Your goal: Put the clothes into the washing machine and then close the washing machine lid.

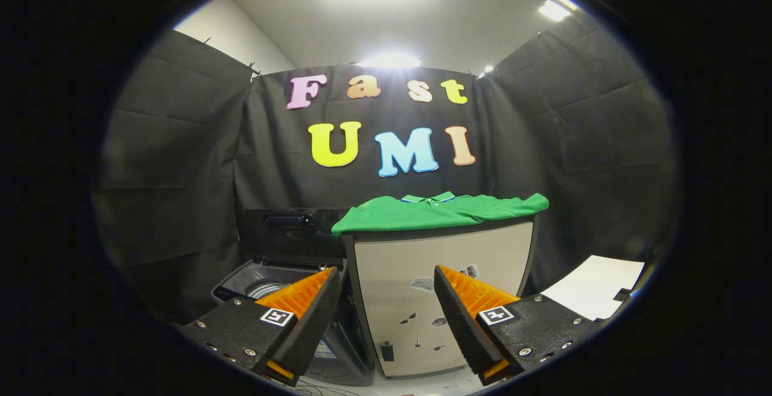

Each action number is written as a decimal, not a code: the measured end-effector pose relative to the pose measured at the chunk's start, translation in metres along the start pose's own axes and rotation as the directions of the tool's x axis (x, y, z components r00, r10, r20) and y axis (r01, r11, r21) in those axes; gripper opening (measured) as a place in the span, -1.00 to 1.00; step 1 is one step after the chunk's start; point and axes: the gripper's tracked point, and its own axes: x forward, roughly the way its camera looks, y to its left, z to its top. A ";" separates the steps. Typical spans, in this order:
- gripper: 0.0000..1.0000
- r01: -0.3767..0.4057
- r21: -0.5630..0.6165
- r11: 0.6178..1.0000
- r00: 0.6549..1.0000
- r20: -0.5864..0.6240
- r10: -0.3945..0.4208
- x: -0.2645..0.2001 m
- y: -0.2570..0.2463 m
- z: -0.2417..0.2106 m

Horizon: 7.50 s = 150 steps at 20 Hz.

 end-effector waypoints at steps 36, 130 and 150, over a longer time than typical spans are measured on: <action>0.91 0.021 -0.027 0.999 0.991 -0.134 -0.025 0.225 -0.096 0.141; -1.00 -0.343 0.266 0.901 0.913 -0.133 0.387 0.284 0.179 0.192; -1.00 -0.398 0.279 0.874 0.849 -0.249 0.466 0.276 0.287 0.092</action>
